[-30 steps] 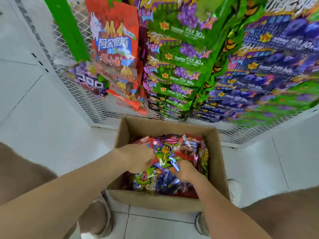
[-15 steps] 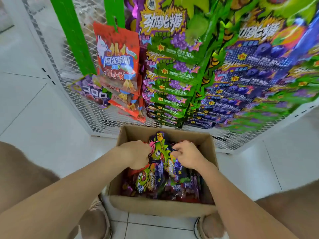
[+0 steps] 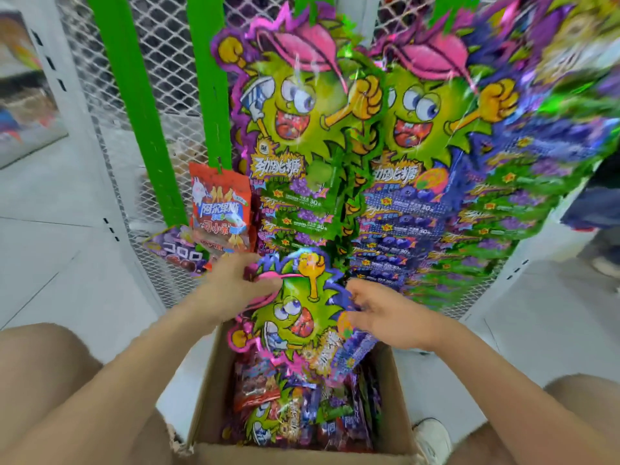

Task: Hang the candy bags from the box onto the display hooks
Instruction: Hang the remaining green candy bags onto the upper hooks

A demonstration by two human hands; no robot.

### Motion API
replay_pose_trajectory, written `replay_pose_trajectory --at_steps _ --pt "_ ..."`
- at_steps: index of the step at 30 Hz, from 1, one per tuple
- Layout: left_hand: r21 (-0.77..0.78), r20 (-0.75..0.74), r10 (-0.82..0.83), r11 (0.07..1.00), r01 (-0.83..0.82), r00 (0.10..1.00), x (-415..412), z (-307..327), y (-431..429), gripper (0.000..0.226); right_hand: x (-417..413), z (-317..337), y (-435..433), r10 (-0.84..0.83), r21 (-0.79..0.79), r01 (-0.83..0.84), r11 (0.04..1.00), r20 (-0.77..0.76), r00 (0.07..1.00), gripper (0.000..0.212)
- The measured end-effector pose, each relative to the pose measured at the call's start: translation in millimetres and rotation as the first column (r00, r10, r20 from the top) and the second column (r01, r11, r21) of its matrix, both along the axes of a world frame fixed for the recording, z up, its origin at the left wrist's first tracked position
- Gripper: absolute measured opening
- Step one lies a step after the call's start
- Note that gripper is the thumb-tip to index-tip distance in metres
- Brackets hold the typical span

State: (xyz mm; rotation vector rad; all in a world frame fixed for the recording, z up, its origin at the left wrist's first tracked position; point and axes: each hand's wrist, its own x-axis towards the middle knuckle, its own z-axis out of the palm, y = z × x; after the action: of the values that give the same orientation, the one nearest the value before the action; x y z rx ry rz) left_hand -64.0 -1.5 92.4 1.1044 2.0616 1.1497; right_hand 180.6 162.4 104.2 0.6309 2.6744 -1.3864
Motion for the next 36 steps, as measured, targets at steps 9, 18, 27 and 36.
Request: replay_pose_trajectory --at_steps 9,18,27,36 --pt "0.219 -0.158 -0.231 0.940 0.262 0.960 59.2 89.1 11.3 0.031 6.2 63.9 -31.9 -0.164 0.270 0.343 0.900 -0.519 0.839 0.043" --pt "0.483 -0.363 -0.067 0.840 0.249 0.929 84.8 194.4 51.2 0.045 17.0 156.2 -7.3 -0.038 0.406 0.351 0.843 -0.607 0.793 0.041" --pt "0.642 -0.408 0.198 0.756 0.126 0.891 83.2 304.3 123.5 0.037 7.2 266.4 65.4 -0.213 0.162 0.813 0.560 -0.920 0.330 0.015" --pt "0.701 -0.282 0.301 0.712 -0.019 0.911 80.9 321.1 162.5 0.034 -27.4 317.0 93.1 -0.209 0.209 0.899 0.385 -0.929 0.305 0.025"
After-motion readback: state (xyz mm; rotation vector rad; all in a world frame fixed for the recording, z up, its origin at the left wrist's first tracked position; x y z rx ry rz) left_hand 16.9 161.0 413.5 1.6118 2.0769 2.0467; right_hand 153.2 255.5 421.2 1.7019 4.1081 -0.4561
